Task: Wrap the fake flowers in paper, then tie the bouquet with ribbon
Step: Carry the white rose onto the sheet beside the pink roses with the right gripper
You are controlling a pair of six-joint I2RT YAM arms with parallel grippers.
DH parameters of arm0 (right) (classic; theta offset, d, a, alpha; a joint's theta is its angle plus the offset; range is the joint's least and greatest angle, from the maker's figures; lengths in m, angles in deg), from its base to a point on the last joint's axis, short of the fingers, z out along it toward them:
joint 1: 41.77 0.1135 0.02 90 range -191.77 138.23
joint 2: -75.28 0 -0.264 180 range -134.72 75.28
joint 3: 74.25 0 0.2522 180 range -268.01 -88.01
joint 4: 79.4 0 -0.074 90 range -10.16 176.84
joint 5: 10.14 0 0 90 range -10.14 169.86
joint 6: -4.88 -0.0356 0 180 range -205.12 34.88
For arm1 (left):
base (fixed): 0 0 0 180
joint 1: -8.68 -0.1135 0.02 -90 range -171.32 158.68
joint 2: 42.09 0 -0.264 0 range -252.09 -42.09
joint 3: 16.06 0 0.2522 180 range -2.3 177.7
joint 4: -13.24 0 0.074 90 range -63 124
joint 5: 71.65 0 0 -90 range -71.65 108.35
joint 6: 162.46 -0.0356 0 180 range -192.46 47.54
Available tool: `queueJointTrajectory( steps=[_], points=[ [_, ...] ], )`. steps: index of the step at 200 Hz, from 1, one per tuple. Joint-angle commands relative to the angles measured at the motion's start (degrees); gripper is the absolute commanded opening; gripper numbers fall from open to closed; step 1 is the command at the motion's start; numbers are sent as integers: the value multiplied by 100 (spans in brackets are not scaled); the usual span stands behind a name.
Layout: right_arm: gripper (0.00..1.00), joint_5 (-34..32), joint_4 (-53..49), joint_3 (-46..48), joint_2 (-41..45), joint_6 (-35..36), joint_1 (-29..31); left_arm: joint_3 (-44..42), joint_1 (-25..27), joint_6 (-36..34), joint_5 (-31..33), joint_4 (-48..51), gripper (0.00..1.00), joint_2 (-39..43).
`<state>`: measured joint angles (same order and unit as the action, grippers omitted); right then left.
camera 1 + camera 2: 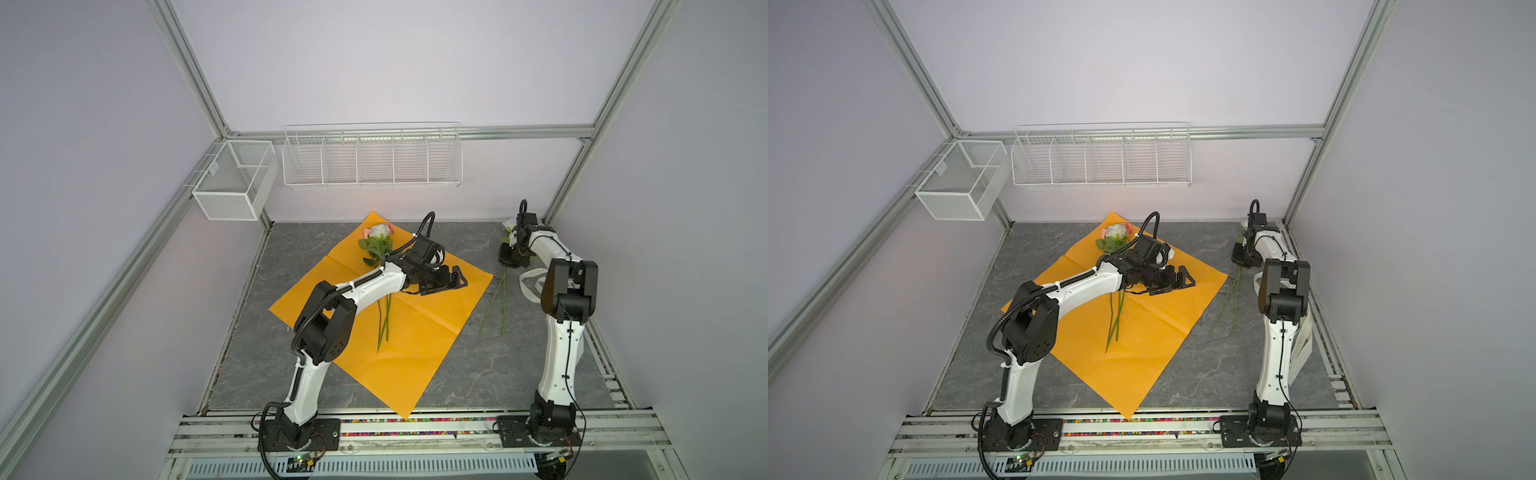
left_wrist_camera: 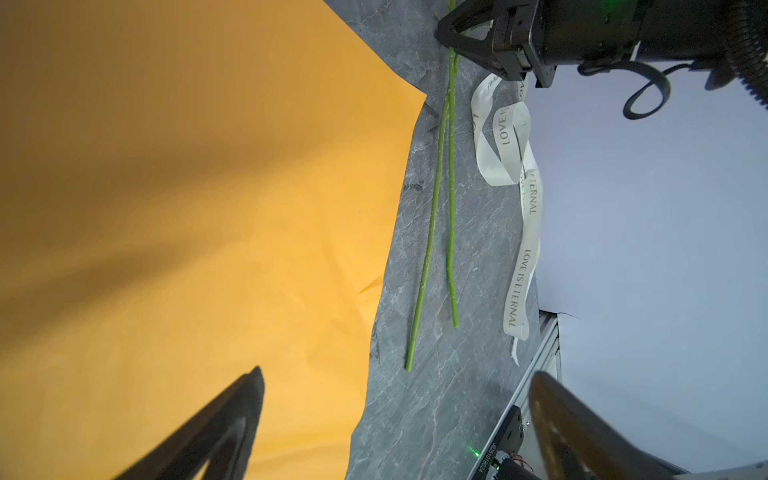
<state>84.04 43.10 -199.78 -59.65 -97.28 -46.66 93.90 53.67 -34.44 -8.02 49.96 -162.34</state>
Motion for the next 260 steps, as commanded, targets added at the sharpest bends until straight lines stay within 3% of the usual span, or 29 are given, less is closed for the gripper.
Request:
queueJointTrajectory(
  steps=[1, 20, 40, 90, 132, 167, 224, 260],
  points=[
    [9, 622, -251, -183, 718, -64, -26, -70, -140, -290, 382, 238, 100, 458],
    [8, 1364, 47, 180, 1352, -361, 52, -351, -331, -307, 530, 64, 100, 877],
    [9, 1723, 634, 931, 1967, -794, 417, -928, -601, -233, 675, -237, 100, 1452],
    [9, 1669, 1806, 1739, 2272, -1895, 2172, -2648, -1631, -295, 1187, -233, 100, 3224],
    [9, 1296, 1642, 96, 1015, -2296, 3624, -3863, -3061, -462, 841, 145, 100, 4541],
    [9, 991, 1428, -1278, -89, -2751, 4331, -4325, -3912, -669, 605, 380, 100, 5178],
    [9, 884, 1417, -2860, -1541, -3591, 4663, -4597, -4078, -578, 373, 221, 100, 5089],
    [12, 673, 1088, -3297, -2050, -3442, 4663, -4477, -4077, -635, 149, 292, 100, 4772]
  ],
)
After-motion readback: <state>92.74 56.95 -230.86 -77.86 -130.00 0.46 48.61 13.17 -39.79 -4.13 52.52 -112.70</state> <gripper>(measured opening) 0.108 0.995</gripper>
